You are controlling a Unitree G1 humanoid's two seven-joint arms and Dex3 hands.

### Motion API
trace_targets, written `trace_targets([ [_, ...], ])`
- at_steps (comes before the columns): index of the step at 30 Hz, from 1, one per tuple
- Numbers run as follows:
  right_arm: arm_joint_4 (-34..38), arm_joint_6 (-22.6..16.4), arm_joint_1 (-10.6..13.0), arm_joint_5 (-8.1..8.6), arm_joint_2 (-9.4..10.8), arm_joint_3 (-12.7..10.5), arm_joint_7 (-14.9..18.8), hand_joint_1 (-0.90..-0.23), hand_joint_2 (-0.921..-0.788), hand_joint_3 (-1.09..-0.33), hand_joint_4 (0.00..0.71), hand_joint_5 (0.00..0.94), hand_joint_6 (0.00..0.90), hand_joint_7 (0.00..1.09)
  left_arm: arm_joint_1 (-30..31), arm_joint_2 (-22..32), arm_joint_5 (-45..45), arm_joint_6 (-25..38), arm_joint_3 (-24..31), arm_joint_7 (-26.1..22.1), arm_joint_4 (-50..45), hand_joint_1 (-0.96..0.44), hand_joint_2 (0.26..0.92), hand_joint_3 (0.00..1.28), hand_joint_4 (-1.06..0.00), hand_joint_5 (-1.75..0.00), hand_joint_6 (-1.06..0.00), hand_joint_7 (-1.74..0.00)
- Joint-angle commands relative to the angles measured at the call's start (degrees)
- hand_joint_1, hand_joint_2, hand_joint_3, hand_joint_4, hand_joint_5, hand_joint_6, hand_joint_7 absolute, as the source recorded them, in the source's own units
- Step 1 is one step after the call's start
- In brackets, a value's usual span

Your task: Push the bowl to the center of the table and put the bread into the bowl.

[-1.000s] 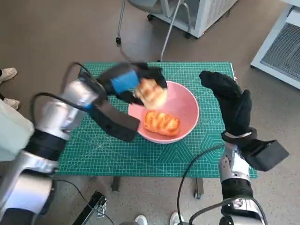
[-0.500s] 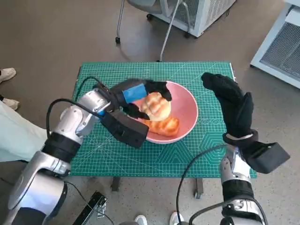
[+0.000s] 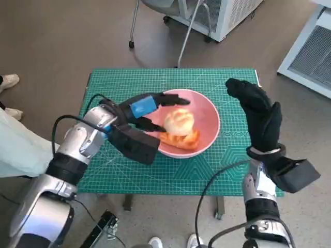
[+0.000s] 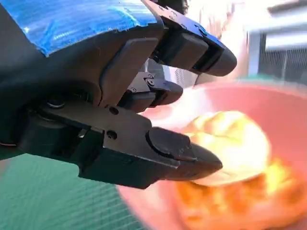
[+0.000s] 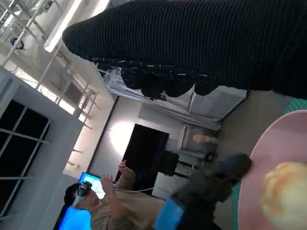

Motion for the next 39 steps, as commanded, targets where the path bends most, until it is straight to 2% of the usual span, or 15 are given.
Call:
trace_targets([
  [1,-0.21,0.40,0.36,-1.21,-0.05,0.81,-0.82,-0.577,-0.921,-0.741,0.369,0.004,0.042,0.78,1.70,0.70,-4.46,-4.22,2.76,0.57,0.50,-0.41,0.921,0.10,-0.37,-0.07,-0.60,-0.16],
  [6,-1.42,0.73,0.23,-1.47,-0.37,1.41,-1.27,-0.576,-0.921,-0.744,0.369,0.004,0.040,0.78,4.00,1.20,-7.12,-1.92,5.64,-0.41,-2.29,-0.48,0.921,0.18,-0.54,-0.10,-0.69,-0.19],
  [9,-2.17,1.15,0.16,-1.38,-0.52,1.62,-1.38,-0.578,-0.921,-0.746,0.370,0.005,0.038,0.79,5.22,1.54,-8.44,-0.64,7.09,-0.99,-3.55,-0.50,0.921,0.20,-0.60,-0.12,-0.72,-0.21],
  [15,-4.46,2.79,0.11,-0.99,-0.71,1.94,-1.57,-0.596,-0.921,-0.745,0.371,0.005,0.032,0.80,8.25,2.32,-12.73,-0.94,11.07,-0.80,-5.02,-0.45,0.921,0.20,-0.65,-0.14,-0.73,-0.24],
  [21,-8.05,4.51,0.19,-1.67,-0.79,2.39,-3.18,-0.603,-0.921,-0.747,0.369,0.004,0.022,0.81,11.64,2.21,-20.83,-4.75,16.71,-1.01,-7.88,-0.36,0.921,0.18,-0.65,-0.13,-0.70,-0.24],
  [24,-10.06,5.20,0.17,-3.17,-0.78,2.67,-5.42,-0.598,-0.921,-0.750,0.368,0.003,0.017,0.82,13.68,0.57,-26.02,-6.02,20.11,-0.30,-10.14,-0.33,0.921,0.17,-0.63,-0.12,-0.67,-0.24],
  [26,-11.27,5.60,0.17,-4.45,-0.74,2.81,-7.18,-0.591,-0.921,-0.753,0.367,0.003,0.015,0.82,14.88,-0.61,-28.62,-6.30,21.77,0.27,-11.74,-0.32,0.921,0.17,-0.60,-0.15,-0.61,-0.31],
  [28,-12.86,5.92,0.34,-6.20,-0.62,3.02,-9.41,-0.582,-0.921,-0.764,0.367,0.002,0.013,0.83,16.58,-1.97,-30.73,-6.54,23.21,1.16,-14.31,-0.31,0.921,0.17,-0.54,-0.23,-0.53,-0.45],
  [29,-13.55,6.07,0.40,-7.05,-0.56,3.11,-10.48,-0.576,-0.921,-0.776,0.367,0.003,0.012,0.83,17.35,-2.61,-31.51,-6.64,23.78,1.59,-15.52,-0.30,0.921,0.17,-0.47,-0.33,-0.46,-0.54],
  [33,-16.18,6.65,0.55,-10.26,-0.23,3.54,-14.55,-0.566,-0.921,-0.796,0.370,0.004,0.011,0.83,20.07,-5.55,-33.82,-6.91,25.49,3.66,-19.65,-0.27,0.921,0.19,-0.31,-0.57,-0.30,-0.74],
  [39,-18.30,6.44,0.05,-14.13,-0.33,4.30,-19.06,-0.555,-0.921,-0.805,0.373,0.006,0.016,0.82,23.37,-8.65,-34.57,-6.63,27.03,6.45,-24.35,-0.23,0.921,0.21,-0.19,-0.75,-0.18,-0.86],
])
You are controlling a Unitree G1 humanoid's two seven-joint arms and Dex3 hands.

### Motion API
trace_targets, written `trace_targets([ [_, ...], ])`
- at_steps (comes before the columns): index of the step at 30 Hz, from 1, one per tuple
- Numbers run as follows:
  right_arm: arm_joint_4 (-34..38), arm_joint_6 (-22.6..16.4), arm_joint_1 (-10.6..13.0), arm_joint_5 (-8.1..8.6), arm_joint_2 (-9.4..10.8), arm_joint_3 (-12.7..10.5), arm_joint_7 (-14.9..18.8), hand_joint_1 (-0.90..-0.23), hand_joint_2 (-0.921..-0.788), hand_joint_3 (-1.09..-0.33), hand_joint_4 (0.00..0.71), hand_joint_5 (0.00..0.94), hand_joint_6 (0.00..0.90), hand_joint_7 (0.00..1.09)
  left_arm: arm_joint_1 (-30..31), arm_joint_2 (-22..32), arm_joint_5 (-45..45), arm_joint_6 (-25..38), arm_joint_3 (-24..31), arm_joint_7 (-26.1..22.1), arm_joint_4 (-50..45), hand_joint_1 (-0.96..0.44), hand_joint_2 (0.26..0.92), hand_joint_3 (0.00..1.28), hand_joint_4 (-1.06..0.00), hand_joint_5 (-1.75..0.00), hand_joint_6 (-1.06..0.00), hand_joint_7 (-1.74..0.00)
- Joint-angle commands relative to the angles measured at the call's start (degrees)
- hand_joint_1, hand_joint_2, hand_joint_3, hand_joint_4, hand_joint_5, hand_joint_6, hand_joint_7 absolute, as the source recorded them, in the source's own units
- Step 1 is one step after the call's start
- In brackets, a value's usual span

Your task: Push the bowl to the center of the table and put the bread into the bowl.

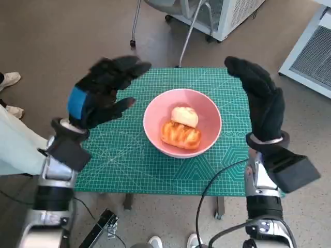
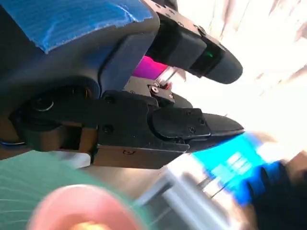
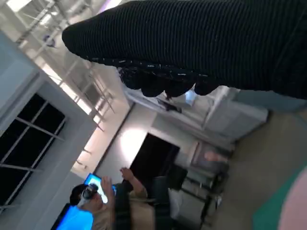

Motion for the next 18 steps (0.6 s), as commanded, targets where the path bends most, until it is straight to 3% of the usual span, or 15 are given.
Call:
trace_targets([
  [1,-0.87,0.29,0.19,-3.13,-0.09,0.49,-3.54,-0.553,-0.921,-0.807,0.374,0.006,0.018,0.82,3.00,-2.26,-0.96,0.47,1.42,1.96,-3.94,-0.22,0.921,0.22,-0.18,-0.78,-0.17,-0.87],
  [10,0.88,-1.03,-0.99,-4.64,-1.27,1.11,-5.65,-0.560,-0.921,-0.805,0.378,0.008,0.038,0.82,4.06,-3.75,-2.16,2.09,2.44,1.65,-5.73,-0.13,0.920,0.24,-0.11,-0.86,-0.08,-0.97],
  [18,2.44,-1.82,-1.39,-4.25,-1.97,1.41,-5.79,-0.564,-0.921,-0.800,0.380,0.008,0.041,0.81,3.91,-5.03,-2.03,1.77,2.71,2.06,-5.15,-0.11,0.917,0.25,-0.06,-0.82,-0.03,-0.99],
])
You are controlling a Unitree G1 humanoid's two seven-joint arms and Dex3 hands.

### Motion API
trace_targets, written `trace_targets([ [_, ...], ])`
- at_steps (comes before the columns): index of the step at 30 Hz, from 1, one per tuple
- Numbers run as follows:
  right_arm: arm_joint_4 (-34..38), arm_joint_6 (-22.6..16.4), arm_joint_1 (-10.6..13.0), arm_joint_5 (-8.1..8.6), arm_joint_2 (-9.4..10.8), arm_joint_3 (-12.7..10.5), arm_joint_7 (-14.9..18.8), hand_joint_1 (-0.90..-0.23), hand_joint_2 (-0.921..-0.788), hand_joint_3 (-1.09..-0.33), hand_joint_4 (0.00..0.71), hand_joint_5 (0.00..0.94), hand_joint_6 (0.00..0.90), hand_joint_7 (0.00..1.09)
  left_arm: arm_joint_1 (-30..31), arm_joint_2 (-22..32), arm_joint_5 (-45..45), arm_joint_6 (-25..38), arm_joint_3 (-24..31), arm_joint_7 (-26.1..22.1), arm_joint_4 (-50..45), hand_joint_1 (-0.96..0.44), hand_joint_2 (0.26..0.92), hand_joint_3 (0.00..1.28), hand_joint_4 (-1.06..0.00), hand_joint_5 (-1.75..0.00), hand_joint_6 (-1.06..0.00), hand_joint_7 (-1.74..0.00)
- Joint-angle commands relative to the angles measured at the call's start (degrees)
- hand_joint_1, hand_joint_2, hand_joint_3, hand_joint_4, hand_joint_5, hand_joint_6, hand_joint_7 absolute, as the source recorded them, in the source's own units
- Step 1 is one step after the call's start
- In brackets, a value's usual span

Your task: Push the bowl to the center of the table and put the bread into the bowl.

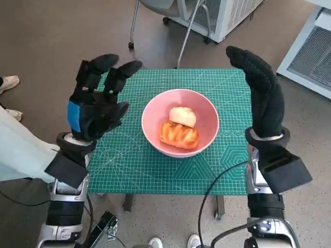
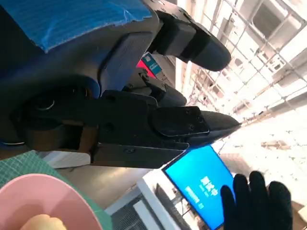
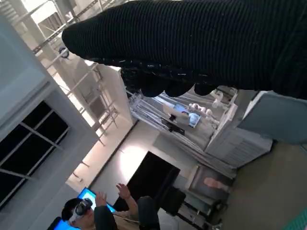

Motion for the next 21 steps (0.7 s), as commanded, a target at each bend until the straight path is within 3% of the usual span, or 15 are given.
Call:
trace_targets([
  [1,1.59,-0.09,0.19,-0.14,-0.72,0.35,-0.37,-0.565,-0.921,-0.800,0.380,0.008,0.041,0.81,0.44,-1.12,-0.40,-0.23,0.41,0.74,-0.06,-0.11,0.915,0.25,-0.05,-0.80,-0.02,-0.98],
  [8,2.17,-0.35,0.18,0.55,-0.93,0.57,-0.28,-0.561,-0.921,-0.800,0.379,0.008,0.040,0.81,0.12,-1.89,-0.93,-0.80,0.13,-0.33,0.61,-0.12,0.912,0.24,-0.05,-0.70,0.00,-0.90],
  [21,2.66,0.74,0.34,1.80,-0.57,1.00,0.10,-0.556,-0.921,-0.801,0.385,0.010,0.036,0.81,-0.97,-1.07,0.69,-2.08,-0.66,-2.49,2.81,-0.17,0.921,0.18,-0.14,-0.34,-0.04,-0.68],
])
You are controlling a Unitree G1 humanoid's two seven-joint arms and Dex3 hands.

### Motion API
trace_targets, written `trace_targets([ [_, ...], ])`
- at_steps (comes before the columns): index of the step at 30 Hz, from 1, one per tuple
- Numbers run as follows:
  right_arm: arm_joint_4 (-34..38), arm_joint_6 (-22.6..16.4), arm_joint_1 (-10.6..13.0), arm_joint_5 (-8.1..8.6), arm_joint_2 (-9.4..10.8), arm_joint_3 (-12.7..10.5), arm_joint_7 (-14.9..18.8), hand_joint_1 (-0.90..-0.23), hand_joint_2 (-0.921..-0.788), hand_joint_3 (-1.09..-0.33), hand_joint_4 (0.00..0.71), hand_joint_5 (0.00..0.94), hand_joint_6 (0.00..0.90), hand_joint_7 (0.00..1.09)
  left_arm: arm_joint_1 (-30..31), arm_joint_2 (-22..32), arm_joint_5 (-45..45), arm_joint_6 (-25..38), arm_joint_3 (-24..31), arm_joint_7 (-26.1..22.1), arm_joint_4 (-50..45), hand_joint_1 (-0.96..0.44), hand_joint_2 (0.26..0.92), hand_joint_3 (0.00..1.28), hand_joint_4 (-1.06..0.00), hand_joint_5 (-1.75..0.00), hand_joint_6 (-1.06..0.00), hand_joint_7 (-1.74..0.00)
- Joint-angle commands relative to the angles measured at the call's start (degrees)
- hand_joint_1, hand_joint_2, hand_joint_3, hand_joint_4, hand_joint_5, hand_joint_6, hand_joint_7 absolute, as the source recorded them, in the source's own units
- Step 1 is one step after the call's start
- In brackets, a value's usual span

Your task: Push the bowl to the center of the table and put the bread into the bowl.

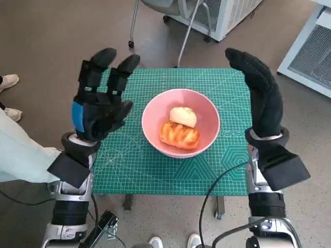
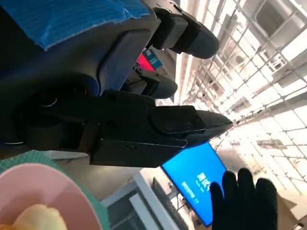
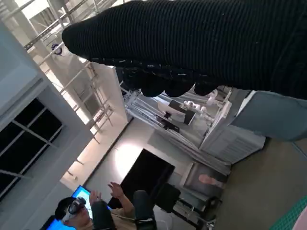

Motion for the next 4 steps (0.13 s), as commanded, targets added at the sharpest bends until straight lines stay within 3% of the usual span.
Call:
trace_targets([
  [1,0.61,1.11,0.40,1.07,0.15,0.25,0.24,-0.555,-0.921,-0.801,0.386,0.011,0.036,0.81,-0.92,0.78,0.98,-0.97,-0.50,-0.40,0.96,-0.18,0.921,0.18,-0.14,-0.32,-0.04,-0.67],
  [4,0.29,1.37,0.71,1.36,0.21,0.37,0.24,-0.554,-0.921,-0.802,0.386,0.011,0.036,0.81,-0.99,1.06,2.40,-0.96,-0.70,0.15,1.20,-0.20,0.921,0.18,-0.15,-0.26,-0.06,-0.63],
])
